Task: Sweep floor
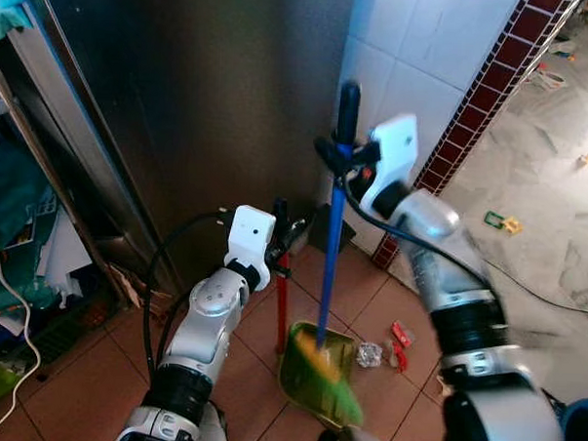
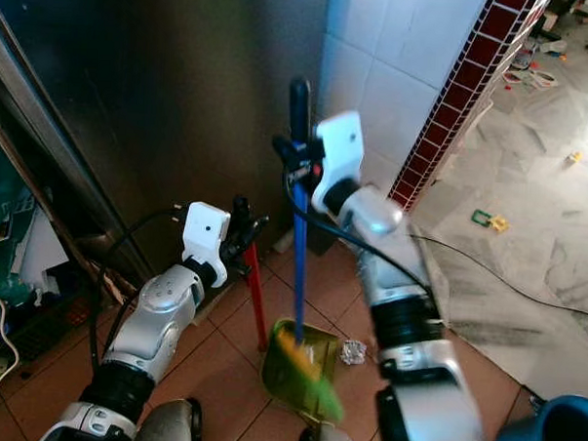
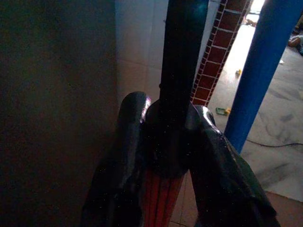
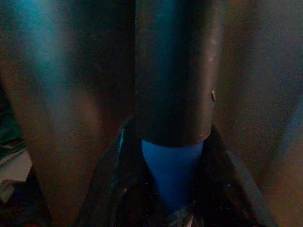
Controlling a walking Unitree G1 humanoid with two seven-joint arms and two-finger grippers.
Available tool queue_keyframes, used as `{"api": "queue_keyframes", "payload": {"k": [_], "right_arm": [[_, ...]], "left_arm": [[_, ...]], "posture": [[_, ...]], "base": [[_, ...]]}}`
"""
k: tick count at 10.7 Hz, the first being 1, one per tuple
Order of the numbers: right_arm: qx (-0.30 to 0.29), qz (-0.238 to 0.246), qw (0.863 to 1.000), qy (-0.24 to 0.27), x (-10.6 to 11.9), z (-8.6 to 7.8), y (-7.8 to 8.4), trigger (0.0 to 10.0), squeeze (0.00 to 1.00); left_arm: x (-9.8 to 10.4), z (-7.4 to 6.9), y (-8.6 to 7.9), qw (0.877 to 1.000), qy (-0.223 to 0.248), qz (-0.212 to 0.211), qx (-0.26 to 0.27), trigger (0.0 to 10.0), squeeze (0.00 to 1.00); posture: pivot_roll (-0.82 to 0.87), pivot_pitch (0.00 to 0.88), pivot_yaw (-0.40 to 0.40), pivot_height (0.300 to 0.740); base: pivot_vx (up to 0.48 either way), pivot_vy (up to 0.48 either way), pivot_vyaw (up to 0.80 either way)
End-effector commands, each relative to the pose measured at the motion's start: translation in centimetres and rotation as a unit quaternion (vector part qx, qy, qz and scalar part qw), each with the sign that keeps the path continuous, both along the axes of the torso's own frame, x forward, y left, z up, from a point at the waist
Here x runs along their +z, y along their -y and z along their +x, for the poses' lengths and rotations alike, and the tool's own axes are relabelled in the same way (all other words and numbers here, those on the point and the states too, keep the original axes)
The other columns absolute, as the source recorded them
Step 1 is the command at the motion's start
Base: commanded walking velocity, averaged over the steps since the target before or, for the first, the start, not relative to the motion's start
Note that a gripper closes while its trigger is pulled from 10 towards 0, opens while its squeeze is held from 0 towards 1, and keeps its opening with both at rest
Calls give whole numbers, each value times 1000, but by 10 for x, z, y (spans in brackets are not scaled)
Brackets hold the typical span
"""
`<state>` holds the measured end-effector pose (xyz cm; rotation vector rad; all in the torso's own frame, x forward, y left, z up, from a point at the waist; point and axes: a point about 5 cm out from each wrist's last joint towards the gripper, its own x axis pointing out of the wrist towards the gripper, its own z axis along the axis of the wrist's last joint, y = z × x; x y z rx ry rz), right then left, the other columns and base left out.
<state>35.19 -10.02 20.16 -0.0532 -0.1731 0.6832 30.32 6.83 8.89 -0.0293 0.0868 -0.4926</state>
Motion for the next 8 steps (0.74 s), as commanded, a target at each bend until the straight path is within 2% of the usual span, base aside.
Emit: {"api": "queue_keyframes", "payload": {"k": [1,2,3,6,8], "right_arm": [[20,-6,996,90,36,-3,-4,10000,0],[11,-19,991,134,47,-4,0,10000,0],[-34,-21,987,155,50,0,9,10000,0],[-120,-93,975,161,14,2,23,10000,0],[-148,-111,973,136,-12,1,24,10000,0]], "left_arm": [[-16,-7,6,999,-45,3,-16,10000,0],[-16,-7,7,999,-45,3,-16,10000,0],[-16,-8,8,999,-47,8,-23,10000,0],[8,-8,9,999,-9,-26,-37,10000,0],[8,-9,8,999,-9,-24,-39,10000,0]], "posture": [[8,84,-33,740],[7,84,-33,740],[5,83,-34,740],[9,85,-34,740],[17,85,-35,740]], "base": [[0,0,0],[0,0,0],[0,0,0],[0,0,0],[0,0,0]]}}
